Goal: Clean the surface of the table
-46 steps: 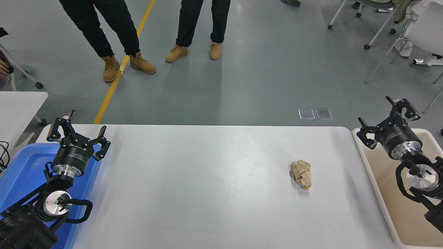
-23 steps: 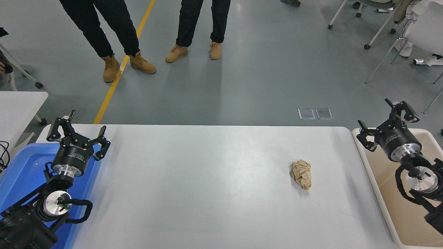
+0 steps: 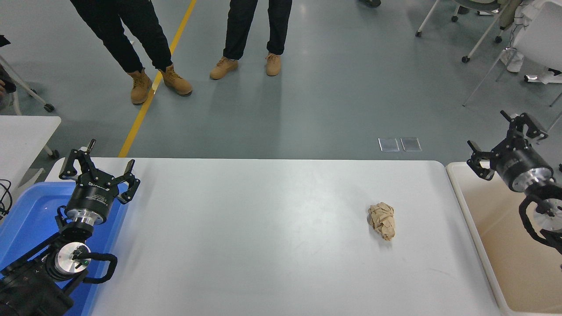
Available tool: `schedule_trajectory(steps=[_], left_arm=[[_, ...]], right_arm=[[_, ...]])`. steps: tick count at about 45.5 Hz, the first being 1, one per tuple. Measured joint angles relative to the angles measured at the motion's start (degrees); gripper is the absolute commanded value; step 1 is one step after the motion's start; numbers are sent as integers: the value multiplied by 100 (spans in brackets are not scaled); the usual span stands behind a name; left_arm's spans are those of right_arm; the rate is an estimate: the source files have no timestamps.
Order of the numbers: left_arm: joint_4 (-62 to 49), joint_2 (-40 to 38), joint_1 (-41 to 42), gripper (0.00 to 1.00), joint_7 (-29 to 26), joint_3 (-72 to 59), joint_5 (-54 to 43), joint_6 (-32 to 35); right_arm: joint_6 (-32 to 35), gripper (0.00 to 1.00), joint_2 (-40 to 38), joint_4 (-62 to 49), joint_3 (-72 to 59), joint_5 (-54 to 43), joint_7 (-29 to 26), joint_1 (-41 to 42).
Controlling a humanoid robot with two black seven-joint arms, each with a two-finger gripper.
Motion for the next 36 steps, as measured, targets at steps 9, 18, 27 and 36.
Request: schedule_trajectory(steps=[9, 18, 27, 36], left_arm=[[0, 0, 0, 99, 0, 0, 0, 0], [0, 0, 1, 99, 0, 0, 0, 0], [0, 0, 1, 99, 0, 0, 0, 0], [0, 0, 1, 99, 0, 0, 0, 0]], right_arm=[[191, 98, -382, -3, -1032, -549, 12, 730], [314, 98, -550, -6, -1934, -1367, 17, 1306], [368, 98, -620, 31, -2589, -2330, 20, 1636], [450, 98, -643, 194, -2821, -3329, 48, 1800]])
